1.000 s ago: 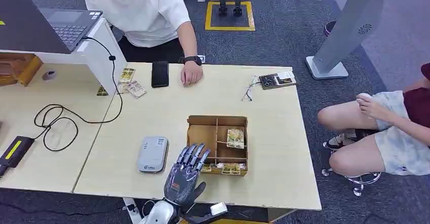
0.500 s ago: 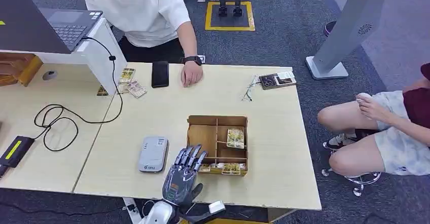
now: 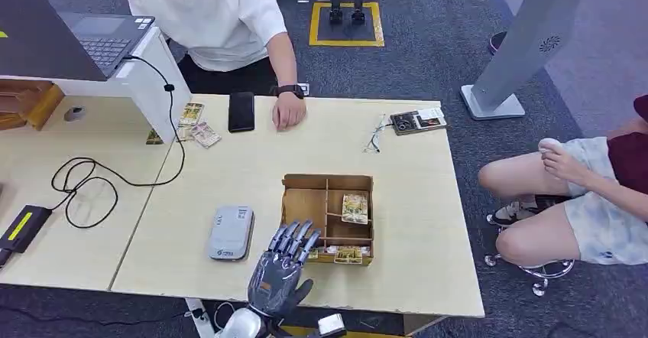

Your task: Pass the card to the sensor for recognition and then transmit it.

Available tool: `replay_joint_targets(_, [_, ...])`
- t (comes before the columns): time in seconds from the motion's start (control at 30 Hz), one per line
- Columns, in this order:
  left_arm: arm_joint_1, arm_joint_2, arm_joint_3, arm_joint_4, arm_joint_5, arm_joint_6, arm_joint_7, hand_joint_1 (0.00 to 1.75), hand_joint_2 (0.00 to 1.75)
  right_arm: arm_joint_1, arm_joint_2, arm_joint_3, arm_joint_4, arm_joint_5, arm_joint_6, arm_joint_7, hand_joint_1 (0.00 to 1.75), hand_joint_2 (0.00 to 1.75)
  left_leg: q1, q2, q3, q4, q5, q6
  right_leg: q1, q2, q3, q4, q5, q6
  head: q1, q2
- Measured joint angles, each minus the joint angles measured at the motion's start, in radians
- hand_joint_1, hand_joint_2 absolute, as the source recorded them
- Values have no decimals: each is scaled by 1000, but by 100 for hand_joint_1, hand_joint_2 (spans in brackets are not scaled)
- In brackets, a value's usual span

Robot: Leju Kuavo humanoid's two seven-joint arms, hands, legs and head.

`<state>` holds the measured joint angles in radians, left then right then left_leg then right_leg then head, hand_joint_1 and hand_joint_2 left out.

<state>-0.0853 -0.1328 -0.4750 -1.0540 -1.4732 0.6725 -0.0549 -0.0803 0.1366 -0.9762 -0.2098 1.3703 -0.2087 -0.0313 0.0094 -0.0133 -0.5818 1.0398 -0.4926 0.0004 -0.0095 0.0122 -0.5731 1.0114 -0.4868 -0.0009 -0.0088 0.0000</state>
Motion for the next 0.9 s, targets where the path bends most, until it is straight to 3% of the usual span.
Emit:
replay_joint_targets(0.03, [4, 0, 3, -10, -2, 0, -3, 147, 175, 0, 0, 0, 0, 0, 0, 0, 0, 175, 0, 0, 0, 0, 0, 0, 0, 0, 0, 0, 0, 0, 0, 0])
replay_joint_targets(0.1, [11, 0, 12, -32, -7, 0, -10, 159, 175, 0, 0, 0, 0, 0, 0, 0, 0, 175, 0, 0, 0, 0, 0, 0, 0, 0, 0, 0, 0, 0, 0, 0])
replay_joint_targets(0.13, [14, 0, 15, -41, -11, 0, -10, 175, 175, 0, 0, 0, 0, 0, 0, 0, 0, 175, 0, 0, 0, 0, 0, 0, 0, 0, 0, 0, 0, 0, 0, 0])
replay_joint_targets(0.47, [22, 0, 23, -64, -43, 0, 0, 175, 175, 0, 0, 0, 0, 0, 0, 0, 0, 175, 0, 0, 0, 0, 0, 0, 0, 0, 0, 0, 0, 0, 0, 0])
replay_joint_targets(0.67, [18, 2, 23, -62, -53, 0, 18, 148, 175, 0, 0, 0, 1, -9, 0, -1, 0, 175, 0, 0, 0, 0, 0, 0, 0, 0, 0, 0, 0, 0, 0, 0])
replay_joint_targets(0.9, [10, 2, 23, -51, -45, 0, 22, 145, 175, 0, 0, 0, 2, -11, 1, -4, 0, 175, 0, 0, 0, 0, 0, 0, 0, 0, 0, 0, 0, 0, 0, 0])
